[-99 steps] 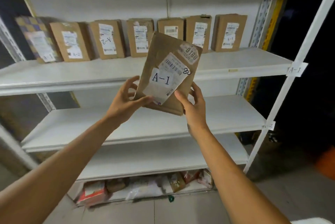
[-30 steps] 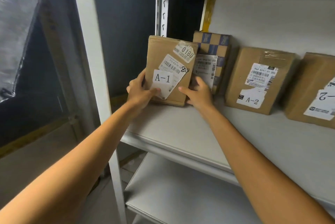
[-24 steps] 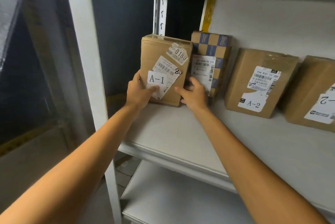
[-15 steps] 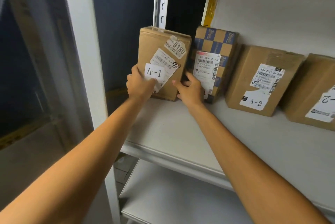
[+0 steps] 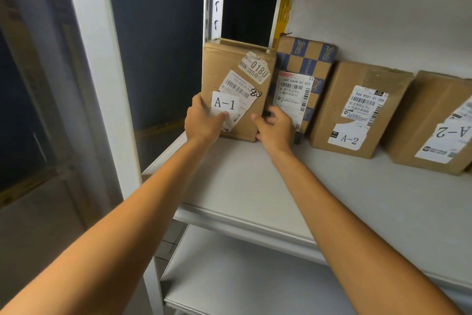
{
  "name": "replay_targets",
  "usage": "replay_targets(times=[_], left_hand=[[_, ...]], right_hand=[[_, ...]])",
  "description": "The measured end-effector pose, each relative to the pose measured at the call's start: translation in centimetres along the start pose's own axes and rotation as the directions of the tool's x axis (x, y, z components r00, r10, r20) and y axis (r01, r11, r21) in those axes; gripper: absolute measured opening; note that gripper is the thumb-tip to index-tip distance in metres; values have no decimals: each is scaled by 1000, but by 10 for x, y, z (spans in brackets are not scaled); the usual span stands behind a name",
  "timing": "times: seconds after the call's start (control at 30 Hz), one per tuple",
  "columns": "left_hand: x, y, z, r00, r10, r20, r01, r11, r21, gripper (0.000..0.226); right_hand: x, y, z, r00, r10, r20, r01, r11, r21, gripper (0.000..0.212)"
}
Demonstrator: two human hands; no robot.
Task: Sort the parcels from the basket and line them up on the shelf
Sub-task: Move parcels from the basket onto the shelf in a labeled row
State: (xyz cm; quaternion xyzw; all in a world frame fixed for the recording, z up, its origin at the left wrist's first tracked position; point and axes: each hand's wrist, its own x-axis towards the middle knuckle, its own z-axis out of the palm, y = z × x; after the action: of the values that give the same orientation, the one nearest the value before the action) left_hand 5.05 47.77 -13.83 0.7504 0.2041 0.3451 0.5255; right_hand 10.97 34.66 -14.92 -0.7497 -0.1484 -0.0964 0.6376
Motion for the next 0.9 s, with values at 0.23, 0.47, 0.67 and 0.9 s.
replay_targets(times=[0.23, 0.47, 0.67, 0.9], left_hand=[[5, -3, -6, 993, -100, -68, 97, 994, -50, 50], [15, -10, 3, 985, -133, -112, 121, 987, -110, 42], [13, -10, 12, 992, -85, -92, 77, 993, -91, 39], [18, -4, 7, 994, -103, 33, 100, 992, 73, 48]], right_hand=[[5, 0, 10, 999, -2, -47, 0, 999, -33, 18], [14, 0, 13, 994, 17, -107, -29, 993, -112, 19], [14, 15, 3, 994, 54, -98, -58, 998, -30, 13], [5, 0, -23, 955, 144, 259, -151, 989, 8, 40]])
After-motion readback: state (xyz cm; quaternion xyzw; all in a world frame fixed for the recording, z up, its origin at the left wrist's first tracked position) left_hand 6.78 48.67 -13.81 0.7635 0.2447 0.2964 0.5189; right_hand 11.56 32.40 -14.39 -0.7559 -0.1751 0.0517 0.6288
